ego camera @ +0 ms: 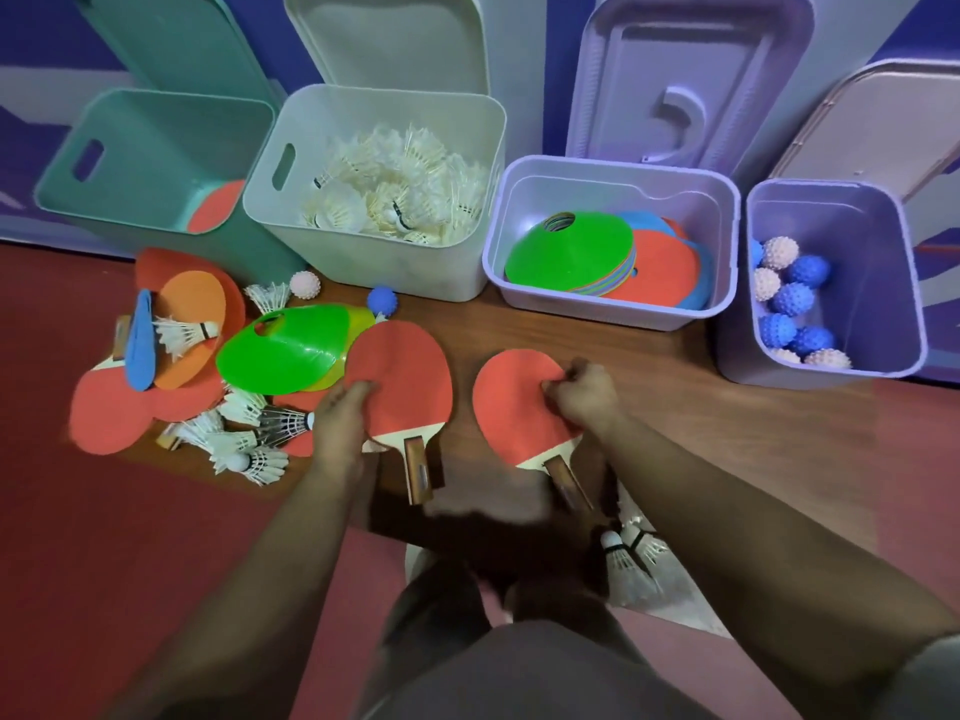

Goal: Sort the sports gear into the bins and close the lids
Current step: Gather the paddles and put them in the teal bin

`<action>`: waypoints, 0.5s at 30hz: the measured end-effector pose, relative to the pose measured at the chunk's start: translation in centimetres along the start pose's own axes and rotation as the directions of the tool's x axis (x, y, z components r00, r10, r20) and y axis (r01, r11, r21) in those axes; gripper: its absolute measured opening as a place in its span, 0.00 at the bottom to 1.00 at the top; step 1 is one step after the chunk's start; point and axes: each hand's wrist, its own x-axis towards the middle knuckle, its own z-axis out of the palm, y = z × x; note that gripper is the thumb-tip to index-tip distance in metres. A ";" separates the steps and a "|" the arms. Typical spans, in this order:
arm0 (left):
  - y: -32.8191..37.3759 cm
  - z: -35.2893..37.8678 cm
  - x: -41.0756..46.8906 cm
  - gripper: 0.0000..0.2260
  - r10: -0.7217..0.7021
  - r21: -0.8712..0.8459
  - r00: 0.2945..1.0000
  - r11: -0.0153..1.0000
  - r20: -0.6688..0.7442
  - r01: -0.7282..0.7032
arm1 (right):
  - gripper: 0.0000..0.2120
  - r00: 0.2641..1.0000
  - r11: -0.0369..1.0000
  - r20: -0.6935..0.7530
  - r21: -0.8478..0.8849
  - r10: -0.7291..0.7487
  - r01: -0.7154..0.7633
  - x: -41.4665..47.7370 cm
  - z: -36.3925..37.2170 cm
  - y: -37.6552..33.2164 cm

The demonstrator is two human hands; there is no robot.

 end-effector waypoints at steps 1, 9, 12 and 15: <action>0.5 -0.4 0.0 0.04 0.010 -0.003 1.000 1.000 0.004 -0.010 | 0.09 1.000 0.998 -0.028 0.061 0.004 -0.002 -0.4 -0.1 -0.5; 5.1 -2.1 -0.8 0.08 -0.006 -0.080 0.979 0.997 0.205 0.023 | 0.06 0.978 0.765 0.191 0.641 -0.085 -0.059 -5.7 0.5 -6.2; 7.5 -2.6 -0.8 0.10 -0.007 -0.129 0.940 0.990 0.340 0.054 | 0.07 0.966 0.652 0.223 0.754 -0.132 -0.085 -7.6 1.7 -10.2; 10.0 -3.7 0.5 0.17 0.039 -0.150 0.909 0.988 0.415 0.026 | 0.07 0.963 0.637 0.205 0.769 -0.176 -0.047 -9.1 3.5 -14.4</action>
